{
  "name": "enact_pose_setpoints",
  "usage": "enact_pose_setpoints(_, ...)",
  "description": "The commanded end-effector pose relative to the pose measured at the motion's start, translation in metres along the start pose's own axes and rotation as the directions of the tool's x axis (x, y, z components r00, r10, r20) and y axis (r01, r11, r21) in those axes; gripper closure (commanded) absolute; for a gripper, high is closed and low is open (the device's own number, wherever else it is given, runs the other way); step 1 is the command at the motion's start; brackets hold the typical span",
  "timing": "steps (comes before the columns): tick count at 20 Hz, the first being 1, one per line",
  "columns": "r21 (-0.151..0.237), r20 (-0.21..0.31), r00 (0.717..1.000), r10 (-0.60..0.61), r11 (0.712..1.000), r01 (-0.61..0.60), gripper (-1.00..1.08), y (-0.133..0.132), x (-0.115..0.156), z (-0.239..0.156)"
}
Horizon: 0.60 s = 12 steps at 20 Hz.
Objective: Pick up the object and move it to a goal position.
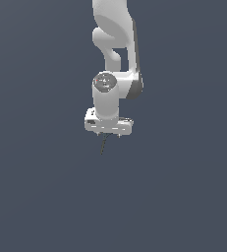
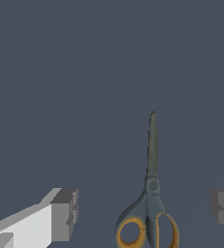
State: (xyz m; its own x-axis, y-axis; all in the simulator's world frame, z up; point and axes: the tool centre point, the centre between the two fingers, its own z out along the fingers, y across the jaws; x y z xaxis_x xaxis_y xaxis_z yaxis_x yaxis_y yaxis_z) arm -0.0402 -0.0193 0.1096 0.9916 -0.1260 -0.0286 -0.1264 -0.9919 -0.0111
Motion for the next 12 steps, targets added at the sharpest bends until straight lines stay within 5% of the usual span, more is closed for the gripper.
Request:
enact_pose_setpoints(1, 0.000, -0.006, 0.998, 0.057, 0.998, -0.057, -0.92, 0.010, -0.009, 0.013)
enact_pose_setpoints(12, -0.003, -0.028, 0.974, 0.223, 0.975, -0.223, -0.92, 0.041, -0.038, 0.049)
